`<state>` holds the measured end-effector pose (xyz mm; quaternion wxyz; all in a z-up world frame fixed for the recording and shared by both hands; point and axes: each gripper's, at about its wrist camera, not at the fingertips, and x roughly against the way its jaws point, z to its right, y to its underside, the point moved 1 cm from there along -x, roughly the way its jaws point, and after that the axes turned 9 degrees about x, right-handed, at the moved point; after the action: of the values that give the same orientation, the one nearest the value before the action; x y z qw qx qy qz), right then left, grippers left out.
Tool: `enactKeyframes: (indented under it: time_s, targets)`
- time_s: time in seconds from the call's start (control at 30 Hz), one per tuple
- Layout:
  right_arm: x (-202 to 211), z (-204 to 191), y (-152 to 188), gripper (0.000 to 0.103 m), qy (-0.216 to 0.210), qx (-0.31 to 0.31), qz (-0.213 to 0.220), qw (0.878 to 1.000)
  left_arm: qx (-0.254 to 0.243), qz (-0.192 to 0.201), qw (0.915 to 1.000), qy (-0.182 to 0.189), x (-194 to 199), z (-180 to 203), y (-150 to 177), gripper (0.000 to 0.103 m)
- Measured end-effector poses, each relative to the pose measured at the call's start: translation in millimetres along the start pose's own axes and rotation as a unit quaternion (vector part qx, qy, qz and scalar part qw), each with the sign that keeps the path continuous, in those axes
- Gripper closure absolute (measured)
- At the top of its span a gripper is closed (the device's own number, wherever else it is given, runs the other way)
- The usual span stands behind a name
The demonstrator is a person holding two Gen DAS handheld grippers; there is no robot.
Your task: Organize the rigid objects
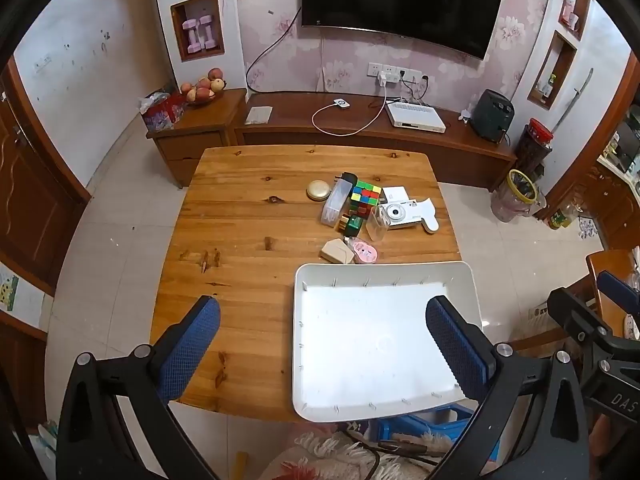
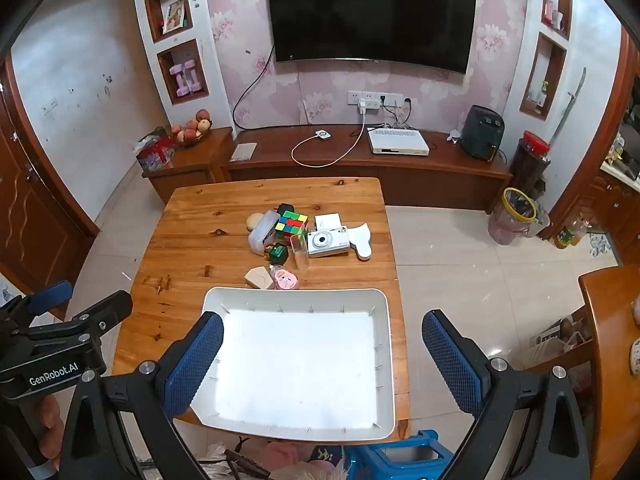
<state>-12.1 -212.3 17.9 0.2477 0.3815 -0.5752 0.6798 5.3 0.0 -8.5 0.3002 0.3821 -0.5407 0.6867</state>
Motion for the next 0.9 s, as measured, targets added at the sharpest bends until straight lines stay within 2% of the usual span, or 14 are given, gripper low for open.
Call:
enactKeyframes:
  time_s: [0.9]
  targets:
    - [0.5,-4.4,1.4,0.003,-0.004,-0.002,-0.006,1.000,0.002,-0.004,1.0000,0.000,-0.5,0.3,0.2,0.001]
